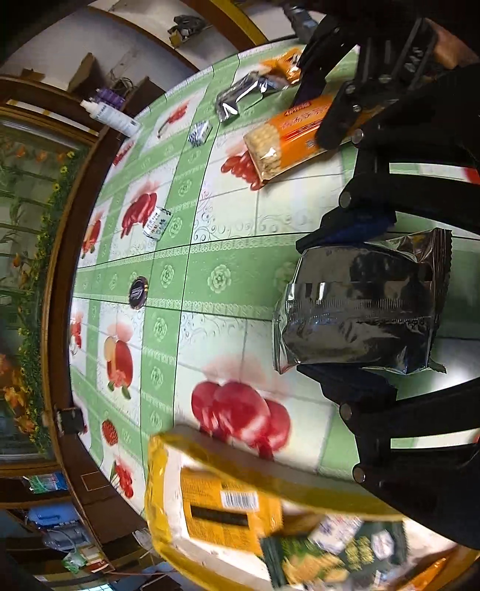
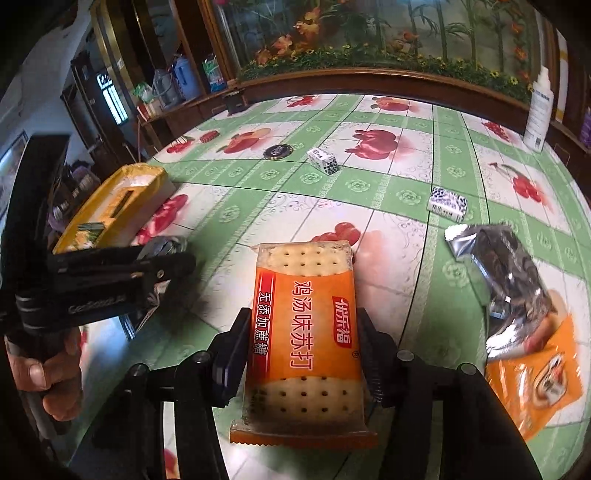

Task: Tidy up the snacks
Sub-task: 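Carry the foil bag and orange cracker pack into the tray and release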

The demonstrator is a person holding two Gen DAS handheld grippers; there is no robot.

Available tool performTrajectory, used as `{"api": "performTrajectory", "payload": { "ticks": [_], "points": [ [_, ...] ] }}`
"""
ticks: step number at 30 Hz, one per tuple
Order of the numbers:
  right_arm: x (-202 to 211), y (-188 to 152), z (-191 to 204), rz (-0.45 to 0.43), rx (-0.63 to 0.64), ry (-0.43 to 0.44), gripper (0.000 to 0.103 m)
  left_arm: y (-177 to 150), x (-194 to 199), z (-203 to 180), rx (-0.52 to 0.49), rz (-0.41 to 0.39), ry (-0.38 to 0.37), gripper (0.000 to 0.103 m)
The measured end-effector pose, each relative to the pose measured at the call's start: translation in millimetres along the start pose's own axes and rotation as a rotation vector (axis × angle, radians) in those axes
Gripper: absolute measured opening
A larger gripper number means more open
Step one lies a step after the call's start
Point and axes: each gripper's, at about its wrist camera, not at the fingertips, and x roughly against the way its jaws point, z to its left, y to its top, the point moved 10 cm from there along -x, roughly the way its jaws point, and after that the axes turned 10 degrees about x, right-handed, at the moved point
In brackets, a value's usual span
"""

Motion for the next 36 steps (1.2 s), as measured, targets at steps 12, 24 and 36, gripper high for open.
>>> {"api": "performTrajectory", "payload": {
  "ticks": [12,24,36],
  "points": [
    [28.8,8.4,56.8,-0.102,-0.122,0.173,0.055,-13.4,82.6,56.5,-0.017,-0.148,0.110,0.056],
    [16.6,42.5,155.2,-0.100,-0.029,0.295,0.054,-5.6,113.7,133.2,0.082,-0.216,0.193,0.056],
    [-3.0,76.6,214.5,-0.100,0.051,0.345,0.054,1.9,116.0,180.9,0.157,-0.228,0.229,0.056]
  ]
}}
